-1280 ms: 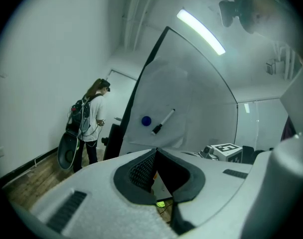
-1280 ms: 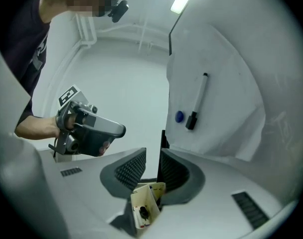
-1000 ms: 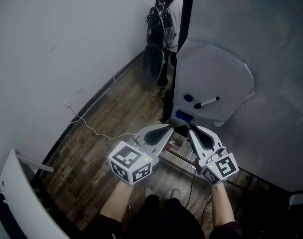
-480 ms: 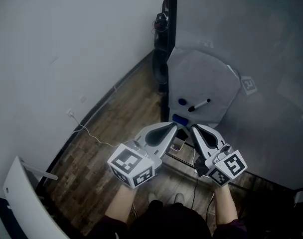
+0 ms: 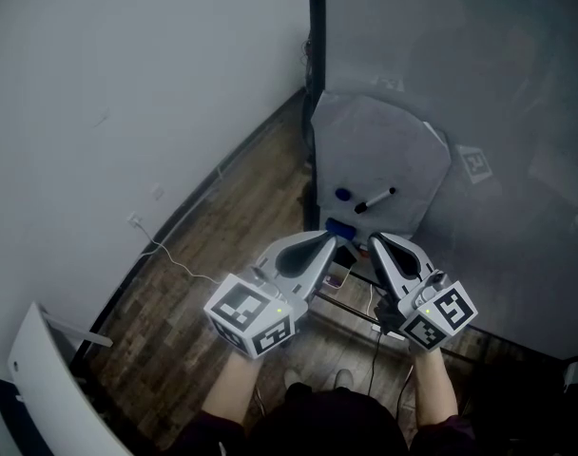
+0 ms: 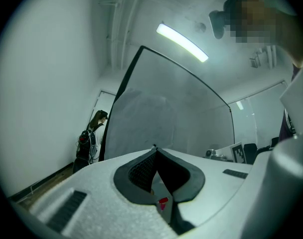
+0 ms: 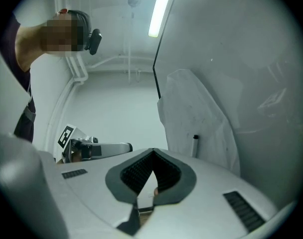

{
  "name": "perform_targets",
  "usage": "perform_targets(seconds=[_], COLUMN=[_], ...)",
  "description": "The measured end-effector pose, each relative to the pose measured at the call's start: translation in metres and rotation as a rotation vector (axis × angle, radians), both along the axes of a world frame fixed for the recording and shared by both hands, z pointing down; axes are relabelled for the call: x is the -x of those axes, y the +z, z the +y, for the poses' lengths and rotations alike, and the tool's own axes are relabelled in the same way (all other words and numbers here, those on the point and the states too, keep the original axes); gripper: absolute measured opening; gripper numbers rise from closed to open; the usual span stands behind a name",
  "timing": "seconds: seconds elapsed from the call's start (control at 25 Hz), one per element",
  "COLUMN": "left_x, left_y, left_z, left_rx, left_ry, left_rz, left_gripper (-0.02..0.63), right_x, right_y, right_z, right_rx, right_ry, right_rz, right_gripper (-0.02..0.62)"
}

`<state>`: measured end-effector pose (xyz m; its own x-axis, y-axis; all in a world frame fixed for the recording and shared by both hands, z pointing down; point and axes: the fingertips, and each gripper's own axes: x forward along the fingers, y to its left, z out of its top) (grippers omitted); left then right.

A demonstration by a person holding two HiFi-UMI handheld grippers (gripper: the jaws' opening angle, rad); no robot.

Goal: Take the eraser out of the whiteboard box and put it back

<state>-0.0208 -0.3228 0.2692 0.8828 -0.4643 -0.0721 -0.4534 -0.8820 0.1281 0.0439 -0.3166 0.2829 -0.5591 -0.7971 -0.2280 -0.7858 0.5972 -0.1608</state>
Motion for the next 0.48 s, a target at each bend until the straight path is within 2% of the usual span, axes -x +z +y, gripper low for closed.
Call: perform_targets(seconds=[0.48], left_x=[0.0004], left_y=[0.0058], left_z=[0.0], left_rx=[0.018], left_ry=[-0.011], left_rz=[0.0], left_gripper=[0.005], right_x=[-0.0031], right_y=[-0.0006], right_z=[0.0041], right_rx=[0.003], right_ry=[-0.022], right_rz=[-0.035], right_gripper=[0.003])
